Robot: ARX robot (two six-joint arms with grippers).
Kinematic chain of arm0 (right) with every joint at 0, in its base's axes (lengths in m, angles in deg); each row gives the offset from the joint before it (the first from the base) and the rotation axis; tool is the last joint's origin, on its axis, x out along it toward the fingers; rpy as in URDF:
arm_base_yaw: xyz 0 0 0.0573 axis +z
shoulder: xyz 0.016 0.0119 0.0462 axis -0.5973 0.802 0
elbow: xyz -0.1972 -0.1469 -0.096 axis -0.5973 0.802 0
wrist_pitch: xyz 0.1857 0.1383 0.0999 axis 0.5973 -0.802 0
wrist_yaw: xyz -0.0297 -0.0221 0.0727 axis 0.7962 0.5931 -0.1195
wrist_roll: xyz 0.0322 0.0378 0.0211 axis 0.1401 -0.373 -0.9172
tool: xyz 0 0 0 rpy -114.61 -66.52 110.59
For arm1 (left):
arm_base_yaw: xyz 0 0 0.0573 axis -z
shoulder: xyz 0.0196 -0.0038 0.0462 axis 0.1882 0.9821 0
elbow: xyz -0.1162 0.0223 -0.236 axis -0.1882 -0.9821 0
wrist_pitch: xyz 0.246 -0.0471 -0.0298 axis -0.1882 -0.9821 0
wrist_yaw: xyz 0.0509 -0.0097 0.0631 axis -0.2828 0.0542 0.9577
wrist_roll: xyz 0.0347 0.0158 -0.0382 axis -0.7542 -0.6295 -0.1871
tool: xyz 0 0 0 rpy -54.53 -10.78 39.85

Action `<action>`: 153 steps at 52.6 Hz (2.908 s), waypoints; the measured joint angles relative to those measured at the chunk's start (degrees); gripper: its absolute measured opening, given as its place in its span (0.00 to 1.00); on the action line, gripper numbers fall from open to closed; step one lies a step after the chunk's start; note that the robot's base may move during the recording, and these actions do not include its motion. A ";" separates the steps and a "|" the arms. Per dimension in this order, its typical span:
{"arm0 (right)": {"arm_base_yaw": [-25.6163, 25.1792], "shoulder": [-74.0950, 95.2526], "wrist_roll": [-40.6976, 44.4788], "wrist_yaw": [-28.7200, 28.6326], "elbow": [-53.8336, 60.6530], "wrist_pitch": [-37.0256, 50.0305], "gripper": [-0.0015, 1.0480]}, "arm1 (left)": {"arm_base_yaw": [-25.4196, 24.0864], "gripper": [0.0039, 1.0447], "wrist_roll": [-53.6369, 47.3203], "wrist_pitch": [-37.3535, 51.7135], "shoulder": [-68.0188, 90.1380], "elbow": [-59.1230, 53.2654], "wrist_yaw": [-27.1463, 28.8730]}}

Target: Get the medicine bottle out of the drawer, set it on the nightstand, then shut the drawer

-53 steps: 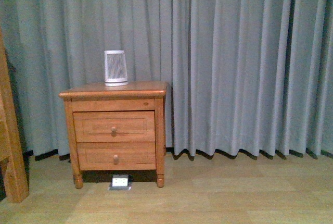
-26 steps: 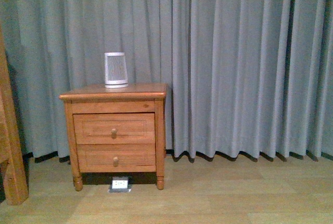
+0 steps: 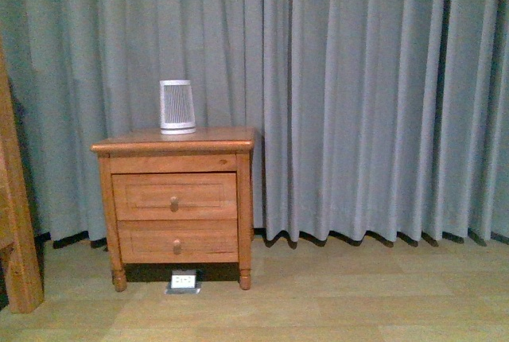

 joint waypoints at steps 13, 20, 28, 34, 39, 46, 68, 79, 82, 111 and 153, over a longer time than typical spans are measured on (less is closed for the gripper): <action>0.00 0.00 0.00 0.00 0.00 0.00 0.93 | 0.00 0.94 0.00 0.00 0.00 0.00 -0.02; 0.00 0.02 0.00 0.00 0.00 0.00 0.93 | 0.00 0.94 0.00 0.00 0.00 0.00 0.00; 0.00 0.00 0.00 0.00 0.00 0.00 0.93 | 0.00 0.94 0.00 0.00 0.00 0.02 -0.02; 0.00 0.00 0.00 0.00 0.00 0.00 0.93 | 0.00 0.94 0.00 0.00 0.00 0.00 -0.02; 0.00 0.00 0.00 0.00 0.00 0.00 0.93 | 0.00 0.94 0.02 0.00 0.00 0.00 -0.02; 0.00 0.00 0.00 0.00 0.00 0.00 0.93 | 0.00 0.94 0.00 0.00 0.00 0.00 -0.02; 0.00 0.00 0.00 0.00 0.00 0.00 0.93 | 0.00 0.94 0.00 0.00 0.00 0.00 -0.02; 0.00 0.00 0.00 0.00 0.00 0.00 0.93 | 0.00 0.94 0.02 0.00 0.00 0.00 -0.02; 0.00 0.02 0.00 0.00 0.00 0.00 0.93 | 0.00 0.94 0.02 0.00 0.00 0.00 -0.02; 0.00 0.02 0.00 0.02 0.00 0.00 0.93 | 0.00 0.94 0.02 0.00 -0.02 0.00 -0.02; 0.00 0.02 0.00 0.00 0.00 0.00 0.93 | -2.05 0.94 6.40 33.29 58.01 10.14 0.02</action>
